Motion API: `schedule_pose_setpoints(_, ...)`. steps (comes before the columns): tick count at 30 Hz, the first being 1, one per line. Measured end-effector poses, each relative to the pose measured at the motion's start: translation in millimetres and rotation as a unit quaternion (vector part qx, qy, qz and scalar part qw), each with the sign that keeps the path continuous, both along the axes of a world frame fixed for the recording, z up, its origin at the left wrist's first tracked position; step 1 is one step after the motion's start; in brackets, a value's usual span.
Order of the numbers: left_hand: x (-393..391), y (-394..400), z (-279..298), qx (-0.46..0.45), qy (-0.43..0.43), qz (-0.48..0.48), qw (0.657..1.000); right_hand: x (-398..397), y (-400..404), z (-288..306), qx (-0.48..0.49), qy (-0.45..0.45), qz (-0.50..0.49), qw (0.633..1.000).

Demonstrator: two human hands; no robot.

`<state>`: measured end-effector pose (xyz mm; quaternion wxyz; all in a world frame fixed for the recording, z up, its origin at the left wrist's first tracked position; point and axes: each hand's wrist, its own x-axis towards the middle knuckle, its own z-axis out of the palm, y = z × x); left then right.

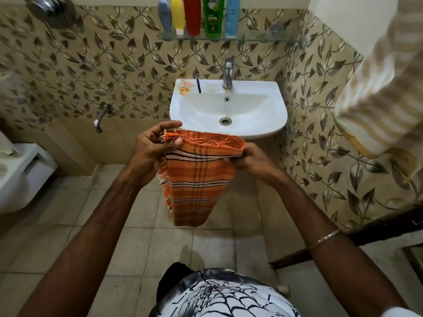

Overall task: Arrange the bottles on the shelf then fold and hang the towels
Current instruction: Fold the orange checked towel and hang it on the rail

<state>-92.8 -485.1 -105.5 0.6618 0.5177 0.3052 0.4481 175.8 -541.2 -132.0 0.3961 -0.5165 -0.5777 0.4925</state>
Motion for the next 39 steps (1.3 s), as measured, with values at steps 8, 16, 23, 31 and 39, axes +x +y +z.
schedule_pose_setpoints(8,-8,5,-28,0.027,0.123,-0.085,0.988,-8,13,17,0.000,0.005,-0.017,1.000)
schedule_pose_setpoints(16,14,-11,-59,-0.022,0.182,-0.074,0.980,18,16,46,0.009,0.034,0.033,0.999)
schedule_pose_setpoints(23,46,-16,-39,-0.074,-0.020,-0.052,0.996,35,3,31,-0.079,0.308,0.011,0.948)
schedule_pose_setpoints(31,50,-19,-19,-0.176,0.016,0.042,0.983,28,-28,-43,-0.155,0.238,0.068,0.956)
schedule_pose_setpoints(39,15,-24,-25,-0.132,-0.016,-0.115,0.984,6,-10,-26,-0.113,0.289,0.056,0.949)
